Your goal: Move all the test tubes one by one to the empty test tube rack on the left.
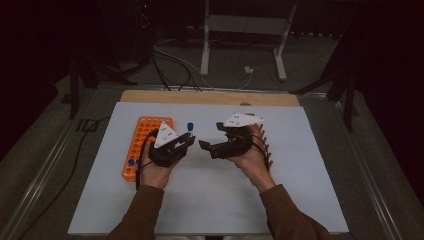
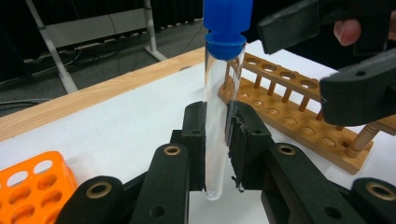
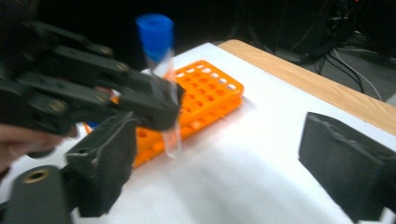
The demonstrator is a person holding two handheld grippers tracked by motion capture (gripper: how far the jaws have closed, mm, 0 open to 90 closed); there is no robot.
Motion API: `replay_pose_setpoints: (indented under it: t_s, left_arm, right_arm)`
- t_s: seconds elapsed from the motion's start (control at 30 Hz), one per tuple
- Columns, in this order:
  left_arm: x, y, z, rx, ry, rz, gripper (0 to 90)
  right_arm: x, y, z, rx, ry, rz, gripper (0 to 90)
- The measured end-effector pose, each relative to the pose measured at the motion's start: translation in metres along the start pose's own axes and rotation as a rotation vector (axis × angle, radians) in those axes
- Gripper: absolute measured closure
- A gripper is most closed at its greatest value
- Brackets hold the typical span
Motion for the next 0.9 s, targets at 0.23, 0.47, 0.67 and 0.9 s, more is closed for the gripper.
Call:
replay_pose_setpoints:
  t_s: [0.23,0.47,0.67,0.9]
  left_arm:
    - [0.014,-0.001,0.012,0.03,-0.005,-0.025,78.1]
    - [0.035,-0.004,0.028,0.054,0.018,-0.055,78.1]
    - [0.057,-0.007,0.047,0.076,0.045,-0.083,78.1]
    - [0.08,-0.016,0.07,0.099,0.098,-0.104,78.1]
  right_arm:
    - [0.002,-0.011,-0.008,-0.013,-0.024,0.019,5.2]
    - [0.009,-0.02,-0.015,-0.027,-0.046,0.023,2.7]
    - [0.014,-0.025,-0.021,-0.042,-0.058,0.024,1.7]
    - [0.017,-0.029,-0.026,-0.046,-0.074,0.026,1.7]
Point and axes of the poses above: each handheld gripper's, and its own axes: x roughly backward along the jaws, y roughly out of its top, z roughly to its left, the point moved 5 cm from there along -x, roughly forward along the jaws, and after that the axes turned 3 degrees about x, right-handed, at the moved point
